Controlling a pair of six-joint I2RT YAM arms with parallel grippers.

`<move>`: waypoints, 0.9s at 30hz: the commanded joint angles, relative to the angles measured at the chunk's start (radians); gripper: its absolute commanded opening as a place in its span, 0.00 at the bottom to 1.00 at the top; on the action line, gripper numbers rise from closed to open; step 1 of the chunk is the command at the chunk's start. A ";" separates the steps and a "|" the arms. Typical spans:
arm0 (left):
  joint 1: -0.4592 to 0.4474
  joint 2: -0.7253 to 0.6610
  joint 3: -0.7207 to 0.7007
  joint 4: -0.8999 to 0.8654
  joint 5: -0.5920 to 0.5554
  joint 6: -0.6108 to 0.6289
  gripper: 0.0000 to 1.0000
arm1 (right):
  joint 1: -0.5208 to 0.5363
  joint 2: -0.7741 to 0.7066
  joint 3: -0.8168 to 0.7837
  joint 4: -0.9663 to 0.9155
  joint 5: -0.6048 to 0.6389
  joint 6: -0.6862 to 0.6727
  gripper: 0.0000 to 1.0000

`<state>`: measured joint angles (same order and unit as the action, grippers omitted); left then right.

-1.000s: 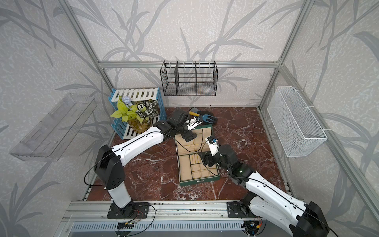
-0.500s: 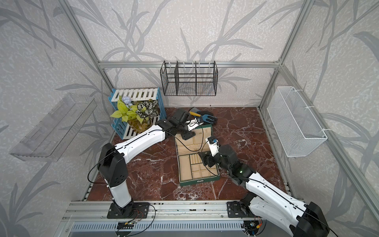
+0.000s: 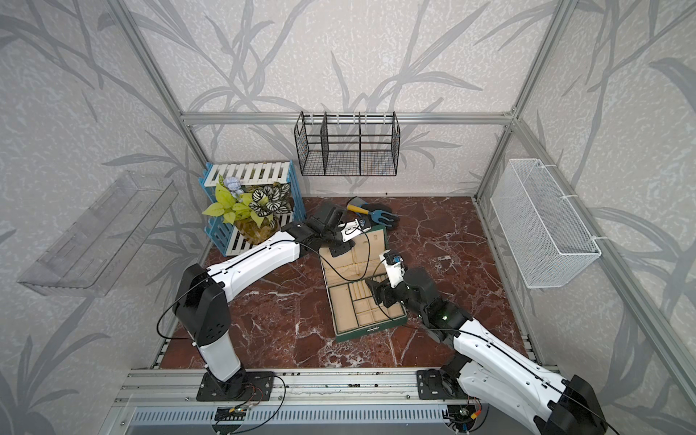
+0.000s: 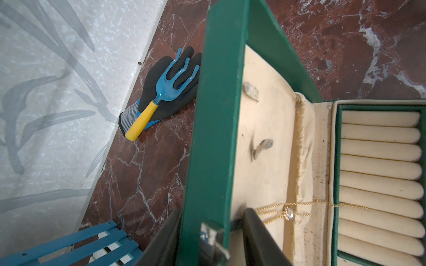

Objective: Put jewelry chain into jewelry box
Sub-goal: Close the fastener on the jewelry box.

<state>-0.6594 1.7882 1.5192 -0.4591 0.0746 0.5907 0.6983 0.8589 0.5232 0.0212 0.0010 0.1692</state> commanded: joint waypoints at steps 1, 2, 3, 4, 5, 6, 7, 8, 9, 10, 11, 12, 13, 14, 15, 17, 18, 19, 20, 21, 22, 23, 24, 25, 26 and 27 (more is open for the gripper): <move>0.010 -0.005 -0.036 -0.027 0.000 -0.009 0.41 | 0.001 -0.016 -0.008 0.012 0.016 0.013 0.82; 0.010 -0.006 -0.035 -0.027 0.003 -0.008 0.41 | 0.001 -0.017 -0.007 0.011 0.015 0.014 0.82; 0.010 -0.007 -0.037 -0.028 0.007 -0.007 0.40 | 0.000 -0.017 -0.008 0.011 0.015 0.016 0.82; 0.013 -0.011 -0.038 -0.029 0.009 -0.005 0.40 | 0.001 -0.017 -0.008 0.011 0.014 0.016 0.82; 0.013 -0.011 -0.040 -0.027 0.011 -0.005 0.39 | 0.000 -0.017 -0.009 0.011 0.016 0.016 0.82; 0.014 -0.012 -0.045 -0.025 0.012 -0.005 0.39 | 0.000 -0.018 -0.009 0.012 0.016 0.017 0.82; 0.015 -0.015 -0.049 -0.022 0.007 -0.005 0.38 | 0.000 -0.020 -0.010 0.012 0.017 0.017 0.82; 0.014 -0.016 -0.055 -0.018 0.001 -0.006 0.37 | 0.000 -0.023 -0.011 0.011 0.018 0.017 0.82; 0.015 -0.017 -0.059 -0.015 -0.006 -0.007 0.36 | 0.000 -0.025 -0.012 0.012 0.020 0.018 0.82; 0.014 -0.018 -0.062 -0.012 -0.009 -0.011 0.35 | 0.000 -0.027 -0.012 0.010 0.022 0.018 0.82; 0.014 -0.019 -0.064 -0.009 -0.014 -0.013 0.34 | 0.000 -0.028 -0.012 0.008 0.023 0.016 0.82; 0.015 -0.018 -0.067 -0.008 -0.016 -0.015 0.33 | 0.000 -0.031 -0.014 0.006 0.023 0.016 0.82; 0.014 -0.019 -0.070 -0.007 -0.020 -0.016 0.32 | 0.000 -0.033 -0.014 0.004 0.025 0.016 0.82; 0.015 -0.019 -0.074 -0.004 -0.026 -0.015 0.31 | 0.000 -0.035 -0.014 0.002 0.026 0.016 0.82; 0.014 -0.023 -0.077 -0.001 -0.031 -0.012 0.31 | 0.001 -0.038 -0.015 0.001 0.028 0.017 0.82; 0.015 -0.024 -0.082 0.003 -0.044 -0.007 0.30 | 0.001 -0.043 -0.017 0.000 0.030 0.018 0.82; 0.015 -0.024 -0.083 0.004 -0.047 -0.007 0.30 | 0.000 -0.046 -0.018 0.000 0.031 0.019 0.82; 0.014 -0.024 -0.082 0.005 -0.048 -0.006 0.29 | 0.000 -0.049 -0.018 0.000 0.031 0.019 0.82; 0.014 -0.024 -0.083 0.005 -0.051 -0.005 0.29 | 0.001 -0.051 -0.020 -0.001 0.032 0.019 0.82; 0.015 -0.024 -0.083 0.006 -0.055 -0.004 0.29 | 0.001 -0.053 -0.020 -0.001 0.034 0.019 0.82; 0.014 -0.024 -0.083 0.008 -0.060 -0.003 0.29 | 0.000 -0.055 -0.020 -0.003 0.035 0.019 0.82; 0.014 -0.024 -0.080 0.009 -0.062 -0.006 0.29 | 0.000 -0.056 -0.020 -0.005 0.036 0.019 0.82; 0.014 -0.025 -0.075 0.010 -0.062 -0.009 0.28 | 0.001 -0.058 -0.020 -0.006 0.035 0.019 0.82; 0.014 -0.028 -0.070 0.012 -0.058 -0.014 0.29 | 0.001 -0.060 -0.020 -0.007 0.036 0.019 0.82; 0.013 -0.032 -0.060 0.014 -0.049 -0.024 0.29 | 0.000 -0.061 -0.020 -0.009 0.036 0.021 0.82; 0.011 -0.032 -0.050 0.012 -0.042 -0.029 0.31 | 0.000 -0.062 -0.020 -0.010 0.034 0.021 0.82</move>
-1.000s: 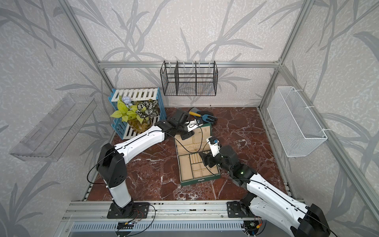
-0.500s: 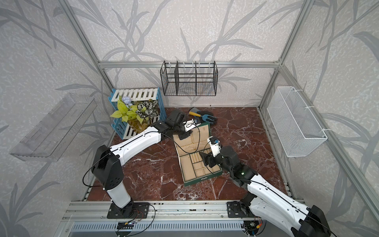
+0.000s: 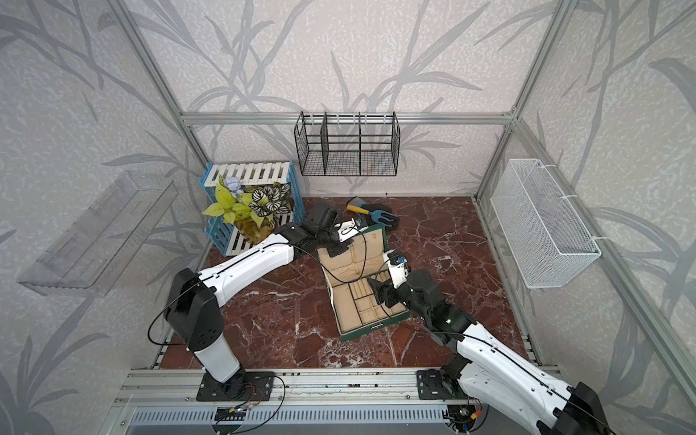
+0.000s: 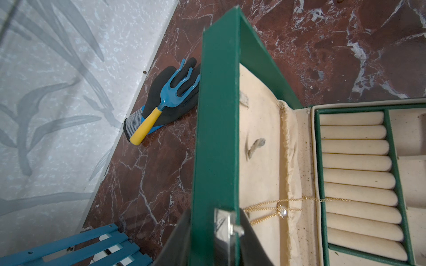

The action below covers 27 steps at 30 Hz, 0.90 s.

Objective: Put jewelry chain into jewelry box
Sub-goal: Close the fastener on the jewelry box.

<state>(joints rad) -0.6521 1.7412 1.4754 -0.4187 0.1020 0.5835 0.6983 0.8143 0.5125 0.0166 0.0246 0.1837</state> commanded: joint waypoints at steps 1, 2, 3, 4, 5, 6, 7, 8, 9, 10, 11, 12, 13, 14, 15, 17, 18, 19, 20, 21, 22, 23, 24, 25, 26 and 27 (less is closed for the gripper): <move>0.002 0.014 0.008 -0.031 -0.071 -0.035 0.33 | 0.000 -0.018 -0.009 -0.007 0.011 0.006 0.82; 0.001 0.014 0.020 -0.035 -0.072 -0.045 0.35 | 0.000 -0.019 -0.009 -0.007 0.010 0.007 0.82; 0.000 0.012 0.034 -0.037 -0.073 -0.053 0.40 | 0.000 -0.021 -0.009 -0.009 0.009 0.008 0.82; -0.001 0.009 0.047 -0.036 -0.079 -0.068 0.46 | 0.000 -0.022 -0.009 -0.010 0.008 0.009 0.82; -0.001 0.006 0.061 -0.039 -0.076 -0.080 0.48 | 0.001 -0.023 -0.011 -0.010 0.005 0.009 0.82; -0.002 -0.001 0.073 -0.040 -0.073 -0.089 0.52 | 0.000 -0.025 -0.011 -0.010 0.004 0.010 0.82; -0.006 -0.011 0.085 -0.037 -0.078 -0.099 0.57 | 0.000 -0.026 -0.012 -0.010 0.003 0.012 0.82; -0.011 -0.019 0.094 -0.037 -0.081 -0.106 0.63 | 0.000 -0.027 -0.012 -0.010 0.002 0.012 0.82; -0.014 -0.034 0.099 -0.033 -0.083 -0.113 0.67 | 0.000 -0.028 -0.012 -0.010 -0.001 0.015 0.82; -0.018 -0.050 0.099 -0.025 -0.085 -0.121 0.69 | 0.000 -0.029 -0.014 -0.010 -0.001 0.018 0.82; -0.020 -0.067 0.095 -0.017 -0.083 -0.129 0.70 | 0.001 -0.029 -0.015 -0.008 -0.003 0.019 0.82; -0.024 -0.084 0.090 -0.013 -0.085 -0.136 0.71 | 0.001 -0.029 -0.015 -0.006 -0.003 0.022 0.82; -0.025 -0.101 0.083 -0.009 -0.085 -0.150 0.72 | 0.001 -0.028 -0.017 -0.004 -0.003 0.025 0.82; -0.028 -0.121 0.071 -0.008 -0.083 -0.165 0.72 | -0.001 -0.028 -0.018 -0.002 -0.002 0.028 0.82; -0.032 -0.142 0.053 -0.008 -0.081 -0.177 0.72 | 0.001 -0.027 -0.019 0.001 0.000 0.034 0.82; -0.046 -0.190 0.001 -0.008 -0.079 -0.208 0.70 | 0.001 -0.024 -0.019 0.005 0.009 0.048 0.82; -0.058 -0.213 -0.034 -0.006 -0.080 -0.224 0.67 | 0.001 -0.022 -0.019 0.006 0.014 0.062 0.82; -0.069 -0.236 -0.070 -0.005 -0.082 -0.240 0.63 | -0.001 -0.019 -0.018 0.006 0.026 0.080 0.82; -0.081 -0.257 -0.109 -0.005 -0.083 -0.255 0.60 | -0.001 -0.016 -0.016 0.006 0.036 0.095 0.83; -0.095 -0.277 -0.143 -0.004 -0.084 -0.269 0.57 | -0.001 -0.013 -0.016 0.005 0.040 0.108 0.83; -0.102 -0.291 -0.176 -0.006 -0.084 -0.289 0.53 | 0.000 -0.010 -0.016 0.005 0.044 0.121 0.83; -0.112 -0.306 -0.208 -0.008 -0.078 -0.308 0.48 | 0.000 -0.006 -0.014 0.004 0.046 0.137 0.84; -0.121 -0.314 -0.233 -0.013 -0.074 -0.325 0.46 | 0.000 -0.001 -0.012 0.005 0.044 0.147 0.84; -0.127 -0.317 -0.255 -0.018 -0.075 -0.337 0.43 | 0.000 0.005 -0.011 0.005 0.040 0.153 0.84; -0.134 -0.316 -0.277 -0.019 -0.077 -0.352 0.42 | 0.000 0.010 -0.007 0.006 0.033 0.158 0.84; -0.136 -0.314 -0.295 -0.016 -0.077 -0.362 0.41 | 0.000 0.017 -0.004 0.006 0.027 0.164 0.84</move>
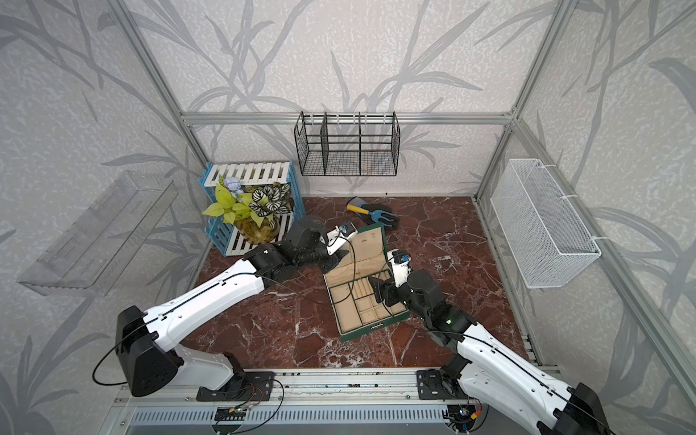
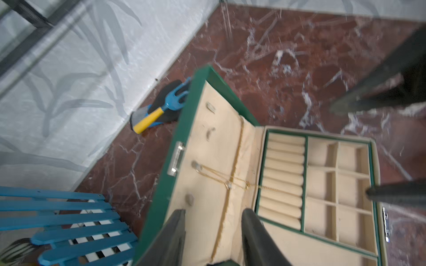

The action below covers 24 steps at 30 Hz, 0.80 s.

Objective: Put jewelry chain into jewelry box
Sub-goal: Open the storage slot of the jewelry box.

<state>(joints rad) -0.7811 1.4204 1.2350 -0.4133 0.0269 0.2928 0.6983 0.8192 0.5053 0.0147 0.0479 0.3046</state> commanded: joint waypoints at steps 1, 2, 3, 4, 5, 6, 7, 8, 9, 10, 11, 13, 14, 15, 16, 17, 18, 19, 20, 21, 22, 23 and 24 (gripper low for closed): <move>-0.009 0.012 -0.072 -0.016 -0.002 -0.081 0.41 | 0.001 0.020 0.007 0.010 -0.007 0.046 0.84; -0.009 0.021 -0.084 -0.008 -0.004 -0.088 0.41 | 0.000 0.030 0.011 0.012 -0.016 0.051 0.84; -0.009 0.032 -0.091 -0.003 -0.004 -0.094 0.41 | 0.000 0.038 0.016 0.015 -0.023 0.055 0.84; -0.009 0.044 -0.091 -0.003 -0.006 -0.098 0.41 | 0.000 0.050 0.022 0.017 -0.027 0.063 0.84; -0.010 0.065 -0.087 -0.007 -0.017 -0.101 0.41 | 0.001 0.060 0.026 0.019 -0.029 0.071 0.84; -0.008 0.084 -0.080 -0.015 -0.034 -0.102 0.41 | 0.001 0.069 0.030 0.022 -0.032 0.077 0.84; -0.008 0.104 -0.075 -0.018 -0.058 -0.097 0.40 | -0.001 0.077 0.033 0.028 -0.039 0.081 0.84; -0.007 0.122 -0.068 -0.020 -0.081 -0.092 0.39 | 0.000 0.086 0.034 0.034 -0.045 0.087 0.84; -0.005 0.147 -0.059 -0.018 -0.102 -0.082 0.39 | 0.001 0.097 0.034 0.043 -0.053 0.091 0.84; -0.002 0.164 -0.052 -0.017 -0.112 -0.074 0.39 | 0.000 0.103 0.035 0.050 -0.058 0.095 0.84; 0.003 0.177 -0.047 -0.018 -0.117 -0.068 0.38 | 0.000 0.108 0.035 0.052 -0.064 0.097 0.84; 0.014 0.197 -0.037 -0.017 -0.111 -0.057 0.38 | 0.000 0.117 0.035 0.057 -0.070 0.098 0.84; 0.022 0.206 -0.032 -0.015 -0.101 -0.052 0.37 | 0.000 0.119 0.034 0.057 -0.072 0.098 0.84; 0.027 0.213 -0.028 -0.013 -0.094 -0.047 0.37 | 0.001 0.120 0.034 0.057 -0.073 0.098 0.84; 0.032 0.219 -0.024 -0.010 -0.088 -0.042 0.37 | 0.000 0.120 0.034 0.056 -0.071 0.098 0.84; 0.035 0.224 -0.019 -0.009 -0.081 -0.038 0.37 | 0.001 0.120 0.032 0.056 -0.072 0.098 0.84; 0.038 0.230 -0.013 -0.011 -0.068 -0.034 0.37 | 0.000 0.118 0.030 0.057 -0.072 0.098 0.84; 0.042 0.238 -0.006 -0.016 -0.057 -0.030 0.37 | 0.000 0.118 0.029 0.056 -0.072 0.098 0.84; 0.046 0.246 0.004 -0.023 -0.052 -0.026 0.37 | 0.000 0.118 0.027 0.056 -0.072 0.099 0.84; 0.049 0.254 0.011 -0.029 -0.050 -0.022 0.37 | 0.001 0.116 0.025 0.056 -0.074 0.099 0.84; 0.052 0.261 0.020 -0.038 -0.048 -0.017 0.37 | 0.000 0.115 0.024 0.056 -0.075 0.100 0.84; 0.056 0.267 0.028 -0.046 -0.046 -0.011 0.37 | 0.000 0.116 0.022 0.056 -0.075 0.100 0.84; 0.059 0.274 0.038 -0.056 -0.041 -0.007 0.37 | 0.000 0.114 0.019 0.056 -0.075 0.101 0.84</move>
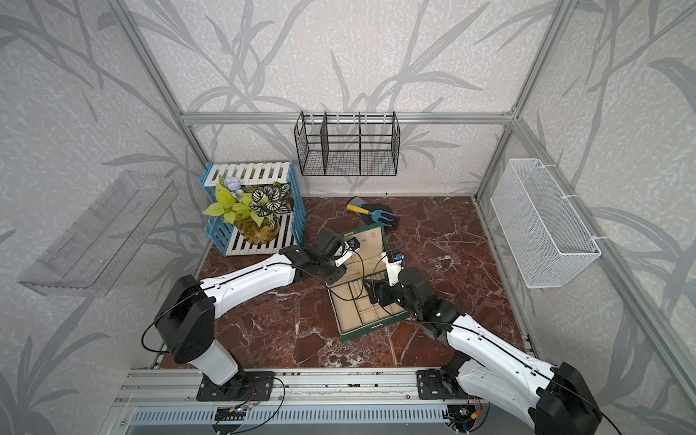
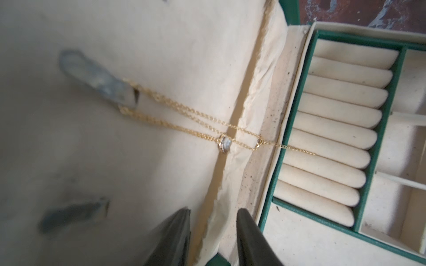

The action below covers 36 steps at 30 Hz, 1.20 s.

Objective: Put jewelry chain into jewelry box
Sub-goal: Open the storage slot of the jewelry box.

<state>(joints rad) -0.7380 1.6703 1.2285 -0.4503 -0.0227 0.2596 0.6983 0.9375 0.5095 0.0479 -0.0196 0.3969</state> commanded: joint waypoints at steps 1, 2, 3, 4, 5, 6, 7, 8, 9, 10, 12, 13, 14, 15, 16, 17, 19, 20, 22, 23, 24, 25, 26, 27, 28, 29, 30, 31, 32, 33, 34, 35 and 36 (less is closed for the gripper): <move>0.022 0.033 0.057 -0.037 0.023 0.031 0.37 | 0.000 -0.005 0.012 0.023 -0.007 0.009 0.84; 0.026 0.045 0.074 -0.059 0.036 0.035 0.37 | 0.000 -0.006 0.010 0.023 -0.006 0.009 0.84; 0.029 0.055 0.085 -0.076 0.045 0.038 0.37 | 0.001 -0.006 0.008 0.023 -0.005 0.009 0.84; 0.029 0.065 0.095 -0.089 0.055 0.043 0.37 | 0.001 -0.007 0.007 0.022 -0.005 0.010 0.84; 0.029 0.073 0.106 -0.102 0.065 0.047 0.37 | 0.001 -0.009 0.005 0.023 -0.004 0.010 0.84; 0.029 0.080 0.115 -0.111 0.070 0.048 0.37 | 0.000 -0.011 0.003 0.023 -0.003 0.011 0.84; 0.028 0.087 0.121 -0.120 0.078 0.049 0.37 | 0.000 -0.014 0.002 0.024 -0.003 0.012 0.84; 0.029 0.095 0.128 -0.127 0.087 0.050 0.38 | 0.001 -0.017 -0.001 0.025 -0.002 0.012 0.84; 0.028 0.101 0.134 -0.131 0.093 0.052 0.38 | 0.001 -0.022 -0.003 0.026 -0.001 0.012 0.84; 0.028 0.108 0.139 -0.134 0.100 0.052 0.38 | 0.000 -0.025 -0.005 0.026 0.001 0.012 0.84; 0.027 0.120 0.147 -0.143 0.116 0.056 0.38 | 0.000 -0.035 -0.010 0.025 0.004 0.012 0.84; 0.026 0.130 0.151 -0.148 0.121 0.058 0.38 | 0.001 -0.038 -0.012 0.025 0.005 0.012 0.84; 0.026 0.136 0.155 -0.152 0.127 0.060 0.38 | 0.000 -0.041 -0.012 0.023 0.006 0.012 0.84; 0.025 0.143 0.160 -0.153 0.131 0.062 0.38 | 0.000 -0.044 -0.015 0.021 0.007 0.012 0.84; 0.025 0.148 0.164 -0.154 0.133 0.063 0.38 | 0.000 -0.048 -0.017 0.019 0.008 0.013 0.84; 0.023 0.152 0.168 -0.153 0.132 0.064 0.38 | 0.000 -0.052 -0.018 0.018 0.008 0.015 0.84; 0.021 0.157 0.173 -0.144 0.131 0.067 0.38 | 0.001 -0.058 -0.024 0.018 0.009 0.016 0.84; 0.022 0.161 0.176 -0.136 0.133 0.068 0.38 | 0.000 -0.061 -0.026 0.019 0.010 0.016 0.84; 0.022 0.171 0.186 -0.135 0.142 0.070 0.38 | -0.001 -0.064 -0.029 0.020 0.009 0.019 0.84; 0.020 0.181 0.194 -0.140 0.149 0.072 0.39 | 0.000 -0.065 -0.029 0.020 0.008 0.019 0.84; 0.019 0.188 0.202 -0.145 0.160 0.074 0.39 | 0.001 -0.065 -0.030 0.020 0.007 0.020 0.84; 0.018 0.197 0.207 -0.147 0.168 0.076 0.39 | 0.001 -0.067 -0.031 0.020 0.007 0.020 0.84; 0.015 0.204 0.213 -0.147 0.178 0.077 0.39 | 0.001 -0.070 -0.032 0.020 0.007 0.020 0.84; 0.013 0.210 0.217 -0.147 0.186 0.079 0.39 | 0.001 -0.069 -0.032 0.020 0.007 0.020 0.84; 0.010 0.214 0.220 -0.145 0.193 0.079 0.39 | 0.001 -0.072 -0.034 0.018 0.007 0.020 0.84; 0.008 0.218 0.223 -0.143 0.197 0.079 0.39 | 0.001 -0.074 -0.035 0.017 0.006 0.021 0.84; 0.006 0.221 0.226 -0.139 0.201 0.078 0.39 | 0.000 -0.075 -0.036 0.017 0.007 0.022 0.84; 0.006 0.222 0.227 -0.136 0.203 0.079 0.39 | 0.001 -0.077 -0.037 0.016 0.007 0.023 0.84; 0.005 0.223 0.229 -0.133 0.204 0.079 0.39 | 0.001 -0.079 -0.037 0.014 0.007 0.023 0.84; 0.006 0.224 0.229 -0.135 0.198 0.080 0.39 | 0.001 -0.082 -0.037 0.012 0.009 0.023 0.84; 0.006 0.222 0.229 -0.138 0.189 0.082 0.39 | 0.000 -0.084 -0.038 0.011 0.010 0.023 0.84; 0.006 0.218 0.225 -0.141 0.176 0.086 0.39 | 0.000 -0.086 -0.039 0.010 0.010 0.024 0.84; 0.006 0.213 0.220 -0.144 0.164 0.089 0.39 | 0.000 -0.086 -0.040 0.011 0.012 0.023 0.84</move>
<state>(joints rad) -0.7265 1.8778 1.4265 -0.5900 0.1570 0.3283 0.6983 0.8700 0.4839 0.0475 -0.0170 0.4160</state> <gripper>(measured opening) 0.387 0.839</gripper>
